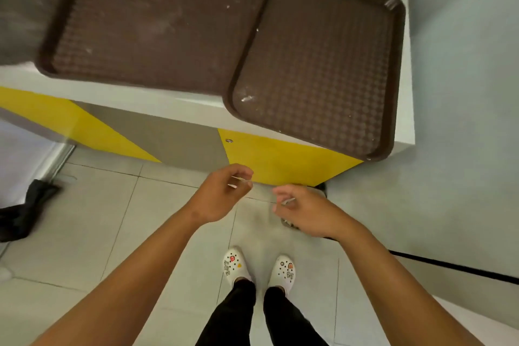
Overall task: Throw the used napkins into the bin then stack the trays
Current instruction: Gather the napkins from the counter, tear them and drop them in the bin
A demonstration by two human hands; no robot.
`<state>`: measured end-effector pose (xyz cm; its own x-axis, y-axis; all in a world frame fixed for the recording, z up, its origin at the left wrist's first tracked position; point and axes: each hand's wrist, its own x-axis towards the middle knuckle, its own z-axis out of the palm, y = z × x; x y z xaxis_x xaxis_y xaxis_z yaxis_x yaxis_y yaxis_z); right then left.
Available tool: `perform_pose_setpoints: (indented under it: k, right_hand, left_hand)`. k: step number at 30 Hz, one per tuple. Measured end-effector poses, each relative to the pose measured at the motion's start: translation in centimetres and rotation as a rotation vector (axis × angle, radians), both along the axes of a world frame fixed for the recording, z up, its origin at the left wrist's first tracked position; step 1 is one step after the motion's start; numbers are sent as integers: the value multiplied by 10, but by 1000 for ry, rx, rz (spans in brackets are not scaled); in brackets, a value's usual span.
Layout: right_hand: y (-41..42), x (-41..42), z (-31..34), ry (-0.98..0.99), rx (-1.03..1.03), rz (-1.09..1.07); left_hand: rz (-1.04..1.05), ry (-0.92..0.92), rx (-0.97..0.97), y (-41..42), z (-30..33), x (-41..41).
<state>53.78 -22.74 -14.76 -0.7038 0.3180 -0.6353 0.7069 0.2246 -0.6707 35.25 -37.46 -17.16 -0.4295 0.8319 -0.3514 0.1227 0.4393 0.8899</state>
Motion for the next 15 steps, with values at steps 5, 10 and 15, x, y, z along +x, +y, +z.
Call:
perform_pose_setpoints:
  k: [5,10,15]
  right_hand:
    - [-13,-43,113,77,63,179]
    - [-12,-73,195,157,181,277]
    - [-1,-93,232,194,239,289]
  left_hand:
    - [31,62,53,-37,77,-39]
    - [13,180,79,-60,129,-78]
    - [1,256,122,-66,164,-109]
